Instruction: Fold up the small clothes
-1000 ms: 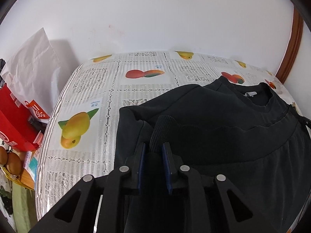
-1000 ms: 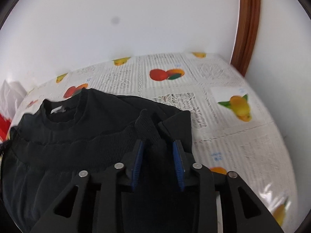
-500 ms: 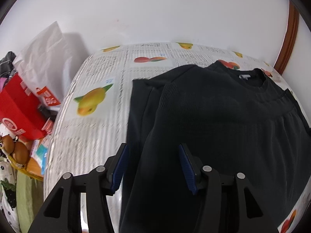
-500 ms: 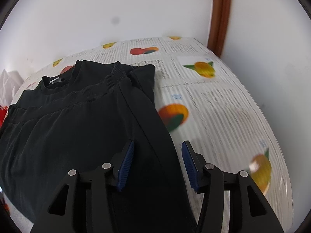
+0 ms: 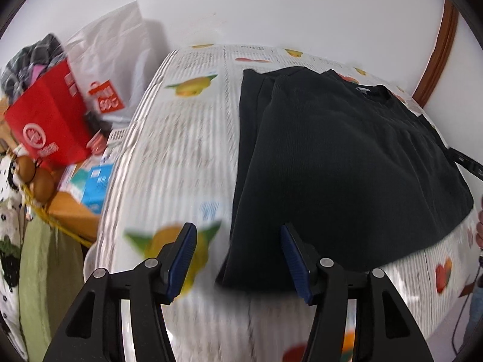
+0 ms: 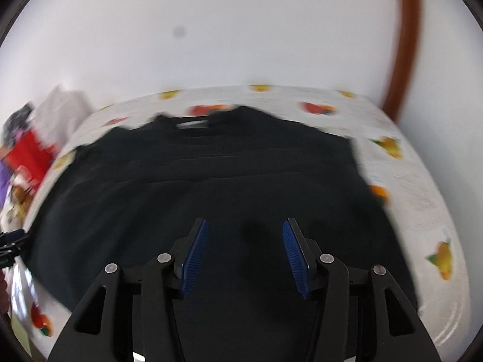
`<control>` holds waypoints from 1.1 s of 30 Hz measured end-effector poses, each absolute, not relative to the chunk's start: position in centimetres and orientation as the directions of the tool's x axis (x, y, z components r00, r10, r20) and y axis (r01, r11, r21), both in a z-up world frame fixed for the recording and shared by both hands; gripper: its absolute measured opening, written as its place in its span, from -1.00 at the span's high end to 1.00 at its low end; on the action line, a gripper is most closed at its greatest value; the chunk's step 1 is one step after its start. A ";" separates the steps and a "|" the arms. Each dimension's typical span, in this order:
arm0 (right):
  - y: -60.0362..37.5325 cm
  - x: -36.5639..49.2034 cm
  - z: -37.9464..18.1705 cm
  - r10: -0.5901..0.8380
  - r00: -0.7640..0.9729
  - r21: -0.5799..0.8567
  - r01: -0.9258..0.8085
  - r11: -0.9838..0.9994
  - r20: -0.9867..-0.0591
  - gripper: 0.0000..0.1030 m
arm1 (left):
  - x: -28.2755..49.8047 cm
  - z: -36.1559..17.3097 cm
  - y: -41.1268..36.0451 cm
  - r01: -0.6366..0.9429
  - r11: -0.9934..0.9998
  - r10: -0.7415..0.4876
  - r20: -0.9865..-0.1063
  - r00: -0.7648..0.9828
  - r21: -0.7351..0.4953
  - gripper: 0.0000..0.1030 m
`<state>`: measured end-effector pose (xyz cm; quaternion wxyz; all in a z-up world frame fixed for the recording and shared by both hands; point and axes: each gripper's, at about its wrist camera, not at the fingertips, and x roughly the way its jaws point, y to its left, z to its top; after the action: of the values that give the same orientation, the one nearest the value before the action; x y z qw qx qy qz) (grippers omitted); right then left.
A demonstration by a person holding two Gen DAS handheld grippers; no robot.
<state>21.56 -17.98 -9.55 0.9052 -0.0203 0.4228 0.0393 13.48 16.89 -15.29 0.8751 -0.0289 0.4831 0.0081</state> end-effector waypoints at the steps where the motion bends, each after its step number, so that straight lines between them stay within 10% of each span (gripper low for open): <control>1: -16.1 21.2 -9.5 0.076 0.639 -0.006 -0.125 0.992 -0.765 0.00 | 12.7 -15.3 17.0 -0.041 0.998 -0.016 -0.846 0.533 -0.044 -0.08; 33: 13.5 10.0 -15.8 0.291 0.508 -0.213 -0.719 0.662 -0.811 -0.06 | 1.6 -17.5 24.3 -0.107 0.966 -0.126 -0.786 0.605 -0.237 -0.33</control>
<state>10.02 13.51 -15.75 0.8237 -0.2743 0.3902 0.3066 1.59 24.33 -17.54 0.8863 -0.1309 0.4442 -0.0053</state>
